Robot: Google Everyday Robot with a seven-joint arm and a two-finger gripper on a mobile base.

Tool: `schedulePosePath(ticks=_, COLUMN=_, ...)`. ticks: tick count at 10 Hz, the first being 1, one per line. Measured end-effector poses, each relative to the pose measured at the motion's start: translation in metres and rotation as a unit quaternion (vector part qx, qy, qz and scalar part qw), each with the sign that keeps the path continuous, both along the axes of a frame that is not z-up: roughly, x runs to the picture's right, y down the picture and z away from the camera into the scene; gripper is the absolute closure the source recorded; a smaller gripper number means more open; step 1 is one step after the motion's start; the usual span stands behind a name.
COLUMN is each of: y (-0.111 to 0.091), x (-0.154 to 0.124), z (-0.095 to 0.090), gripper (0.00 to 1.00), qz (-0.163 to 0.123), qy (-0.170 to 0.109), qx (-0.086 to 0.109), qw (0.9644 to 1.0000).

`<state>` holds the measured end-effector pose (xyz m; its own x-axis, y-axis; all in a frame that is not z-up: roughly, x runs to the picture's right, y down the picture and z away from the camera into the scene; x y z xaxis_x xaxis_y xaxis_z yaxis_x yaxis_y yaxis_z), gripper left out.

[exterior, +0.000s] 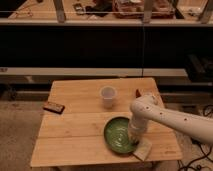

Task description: Push the ceramic bowl across the table

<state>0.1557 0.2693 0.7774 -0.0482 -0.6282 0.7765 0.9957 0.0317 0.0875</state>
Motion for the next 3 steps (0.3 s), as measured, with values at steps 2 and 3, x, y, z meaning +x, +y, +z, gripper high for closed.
schedulePosePath(ticks=2, y=-0.0052, x=-0.0085, z=0.0003, gripper=0.71, qz=0.024, qy=-0.013, qx=0.007, qw=0.9996)
schedulePosePath(ticks=3, y=-0.0053, x=-0.0092, z=0.0003, gripper=0.71, qz=0.023, qy=-0.014, qx=0.007, qw=0.9996)
